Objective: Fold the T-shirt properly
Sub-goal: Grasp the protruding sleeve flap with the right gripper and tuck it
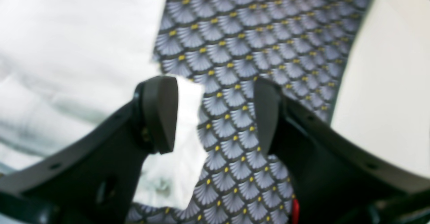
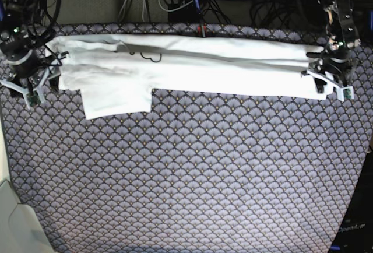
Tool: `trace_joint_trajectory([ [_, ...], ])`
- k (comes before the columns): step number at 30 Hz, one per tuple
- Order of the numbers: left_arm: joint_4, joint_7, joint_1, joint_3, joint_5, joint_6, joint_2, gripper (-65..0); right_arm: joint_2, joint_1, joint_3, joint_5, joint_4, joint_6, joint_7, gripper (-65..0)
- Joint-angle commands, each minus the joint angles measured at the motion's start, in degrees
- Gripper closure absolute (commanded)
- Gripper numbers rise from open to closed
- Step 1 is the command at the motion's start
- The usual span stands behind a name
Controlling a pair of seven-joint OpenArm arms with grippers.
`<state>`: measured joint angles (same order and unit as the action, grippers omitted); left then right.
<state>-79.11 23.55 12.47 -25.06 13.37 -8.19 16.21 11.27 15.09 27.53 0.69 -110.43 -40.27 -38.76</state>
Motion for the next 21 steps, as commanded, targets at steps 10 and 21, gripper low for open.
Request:
trace_joint_trajectory([
  [10,-1.11,-1.18,-0.38,-0.3,0.13,0.41,0.8,-27.7,0.03,-6.17,-6.39,-0.73,1.64,0.27,-1.46,-36.7],
  [21,-1.11,-1.09,0.32,-0.39,0.13,0.23,0.1,-27.7,-1.11,-17.51,-11.13,-0.73,17.47,0.27,-7.26,-36.8],
])
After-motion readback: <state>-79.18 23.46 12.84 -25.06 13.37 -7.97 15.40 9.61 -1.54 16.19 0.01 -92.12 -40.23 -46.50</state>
